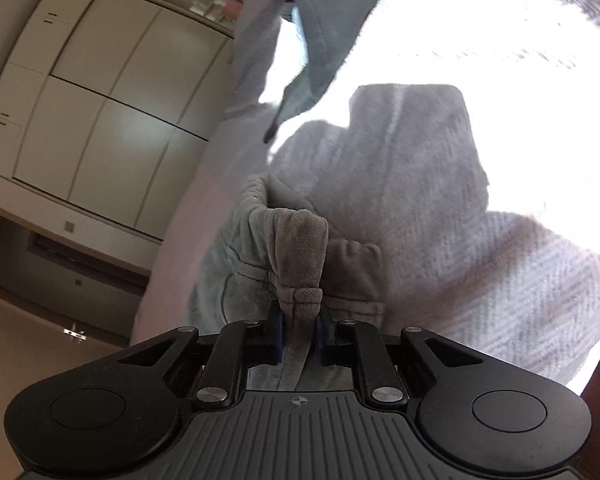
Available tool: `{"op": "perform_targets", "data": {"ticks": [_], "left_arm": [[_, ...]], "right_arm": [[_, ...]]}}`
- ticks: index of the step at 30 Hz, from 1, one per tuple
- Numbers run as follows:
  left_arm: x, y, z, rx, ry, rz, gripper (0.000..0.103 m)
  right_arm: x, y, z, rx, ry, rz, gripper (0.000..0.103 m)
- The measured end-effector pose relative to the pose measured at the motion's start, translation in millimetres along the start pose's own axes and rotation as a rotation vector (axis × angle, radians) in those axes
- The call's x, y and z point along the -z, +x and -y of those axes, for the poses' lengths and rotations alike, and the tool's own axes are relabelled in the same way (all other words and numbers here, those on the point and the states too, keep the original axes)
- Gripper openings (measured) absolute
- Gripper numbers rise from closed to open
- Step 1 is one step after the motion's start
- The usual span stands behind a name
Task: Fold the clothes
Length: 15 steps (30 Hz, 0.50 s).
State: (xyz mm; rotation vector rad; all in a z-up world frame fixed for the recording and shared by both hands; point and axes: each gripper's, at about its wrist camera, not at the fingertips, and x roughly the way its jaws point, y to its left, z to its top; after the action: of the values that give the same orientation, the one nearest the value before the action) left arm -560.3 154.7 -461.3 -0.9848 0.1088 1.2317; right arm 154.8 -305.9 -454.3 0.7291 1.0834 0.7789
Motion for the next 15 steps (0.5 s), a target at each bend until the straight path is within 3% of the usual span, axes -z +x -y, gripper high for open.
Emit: {"op": "perform_targets", "data": {"ticks": [6,9,12,15], "left_arm": [[-4.9,-1.0,-0.3,0.008,0.020,0.005,0.005],[-0.6,-2.6,-2.9,0.008,0.016,0.003,0.005],[2.9,0.5,-10.2,0.019,-0.035,0.009,0.006],[0.4,-7.5,-19.1,0.043,-0.090,0.026,0.012]], "right_arm": [[0.9,-11.7,-5.2,-0.046,0.024,0.021,0.013],[1.9,-5.9,1.4,-0.013,0.016,0.012,0.013],[7.0,4.1,20.5,0.030,0.058,-0.002,0.013],[9.2,0.8,24.1,0.013,0.078,0.011,0.013]]}}
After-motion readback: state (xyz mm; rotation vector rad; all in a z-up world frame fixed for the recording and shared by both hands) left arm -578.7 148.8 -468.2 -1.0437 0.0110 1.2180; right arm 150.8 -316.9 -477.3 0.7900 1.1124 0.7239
